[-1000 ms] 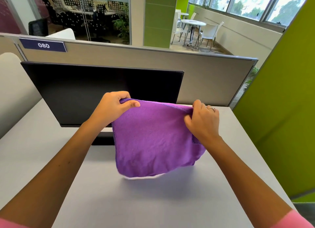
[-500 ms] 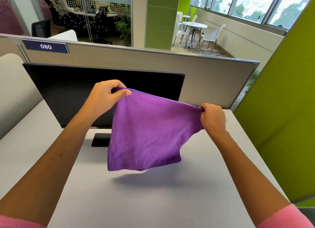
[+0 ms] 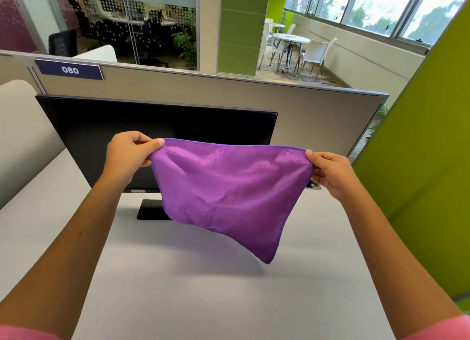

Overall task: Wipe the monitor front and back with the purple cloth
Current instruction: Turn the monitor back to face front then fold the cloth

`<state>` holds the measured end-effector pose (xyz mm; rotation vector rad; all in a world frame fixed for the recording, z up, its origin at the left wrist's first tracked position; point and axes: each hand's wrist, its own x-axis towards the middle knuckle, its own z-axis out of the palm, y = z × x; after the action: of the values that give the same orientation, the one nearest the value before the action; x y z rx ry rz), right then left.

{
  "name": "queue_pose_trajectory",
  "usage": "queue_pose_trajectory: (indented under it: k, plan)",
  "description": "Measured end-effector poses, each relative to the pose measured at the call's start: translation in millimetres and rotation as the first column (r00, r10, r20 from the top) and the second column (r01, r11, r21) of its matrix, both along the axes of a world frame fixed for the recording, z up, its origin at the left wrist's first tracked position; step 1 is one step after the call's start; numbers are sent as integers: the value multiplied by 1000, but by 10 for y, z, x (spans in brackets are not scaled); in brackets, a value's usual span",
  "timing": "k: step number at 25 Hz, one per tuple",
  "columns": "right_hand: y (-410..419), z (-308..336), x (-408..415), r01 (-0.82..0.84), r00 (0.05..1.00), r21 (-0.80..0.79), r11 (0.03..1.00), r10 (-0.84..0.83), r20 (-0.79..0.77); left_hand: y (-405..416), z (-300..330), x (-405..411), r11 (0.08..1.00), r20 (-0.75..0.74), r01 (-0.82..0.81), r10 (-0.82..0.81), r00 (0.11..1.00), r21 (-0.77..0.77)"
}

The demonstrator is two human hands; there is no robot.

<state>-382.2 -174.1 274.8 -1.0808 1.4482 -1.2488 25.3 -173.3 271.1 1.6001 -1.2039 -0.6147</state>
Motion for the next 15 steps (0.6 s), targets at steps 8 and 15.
queue_pose_trajectory:
  k: [8, 15]
  plan:
    - [169, 104, 906, -69, 987, -166, 984, 43, -153, 292, 139, -1082, 928, -249, 372, -369, 896, -36]
    - [376, 35, 1172, -197, 945, -215, 956, 127, -302, 406, 178, -1488, 924, -150, 376, -383, 912, -73]
